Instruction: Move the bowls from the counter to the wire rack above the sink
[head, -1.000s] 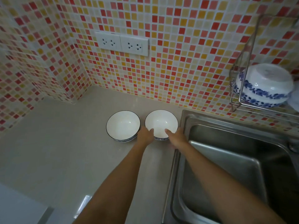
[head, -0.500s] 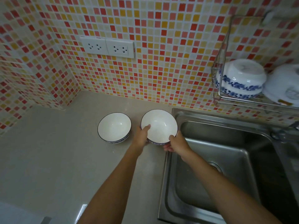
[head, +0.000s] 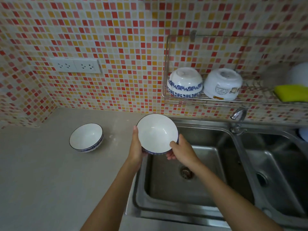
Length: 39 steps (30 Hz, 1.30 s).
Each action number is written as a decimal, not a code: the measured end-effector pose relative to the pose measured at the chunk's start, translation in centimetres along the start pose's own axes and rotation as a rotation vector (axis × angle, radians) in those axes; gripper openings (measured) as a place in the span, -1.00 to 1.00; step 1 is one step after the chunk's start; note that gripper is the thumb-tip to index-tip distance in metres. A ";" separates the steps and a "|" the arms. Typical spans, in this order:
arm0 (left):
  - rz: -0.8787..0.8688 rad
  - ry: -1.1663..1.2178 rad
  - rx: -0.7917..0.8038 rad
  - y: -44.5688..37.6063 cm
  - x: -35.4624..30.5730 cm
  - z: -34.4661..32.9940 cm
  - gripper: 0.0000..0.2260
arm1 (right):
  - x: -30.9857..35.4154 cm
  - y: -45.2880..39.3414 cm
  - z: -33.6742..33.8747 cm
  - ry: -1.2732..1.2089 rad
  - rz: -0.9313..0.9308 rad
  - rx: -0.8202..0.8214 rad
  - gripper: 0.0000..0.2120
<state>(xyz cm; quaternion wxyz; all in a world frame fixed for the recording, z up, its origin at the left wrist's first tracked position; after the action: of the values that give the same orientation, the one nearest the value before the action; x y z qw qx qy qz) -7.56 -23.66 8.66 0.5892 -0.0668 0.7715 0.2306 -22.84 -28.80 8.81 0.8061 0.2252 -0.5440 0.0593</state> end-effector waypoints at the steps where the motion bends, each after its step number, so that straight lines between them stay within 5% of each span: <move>1: -0.005 0.009 -0.008 0.4 0.0 -1.1 -0.51 | 0.0 0.6 1.2 -0.001 0.018 -0.005 -0.69; 14: -0.181 0.015 0.074 2.5 -3.9 -13.1 -0.60 | 2.6 4.1 14.9 0.092 0.247 -0.201 -0.60; 17: -0.253 -0.013 0.104 2.2 -5.9 -15.1 -0.47 | 4.1 4.2 17.0 0.031 0.311 -0.196 -0.66; 20: -0.333 -0.020 0.112 1.6 -8.6 -17.2 -0.55 | 5.8 3.6 19.1 -0.011 0.378 -0.218 -0.73; 23: -0.353 -0.021 0.082 0.3 -11.4 -19.1 -0.54 | 7.0 1.7 21.7 0.114 0.480 -0.402 -0.64; 27: -0.473 -0.222 0.036 -1.6 -14.6 -21.2 -0.48 | 6.2 -3.2 26.0 0.560 0.444 -0.630 -0.47; 31: -0.650 -0.384 -0.007 -3.5 -17.0 -23.3 -0.40 | 3.7 -6.2 27.7 0.834 0.316 -0.640 -0.25; 39: -1.149 -1.084 0.034 -7.1 -17.0 -28.1 -0.32 | 2.4 -7.1 27.1 0.952 0.361 -0.688 -0.36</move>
<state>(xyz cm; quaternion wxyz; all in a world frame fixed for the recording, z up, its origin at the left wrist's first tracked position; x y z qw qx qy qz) -24.51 -44.99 28.32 0.9109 -0.3243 0.2247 -0.1212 -42.53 -47.08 17.19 0.9643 -0.1948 -0.1419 0.1099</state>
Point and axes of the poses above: each hand's wrist, its own y-axis away from the middle knuckle, its own z-axis out of the back of the hand, x = y × z, the point moved 2 cm from there along -y, towards the middle knuckle, and after that the axes turned 3 degrees about -y, right-handed, at the moved point
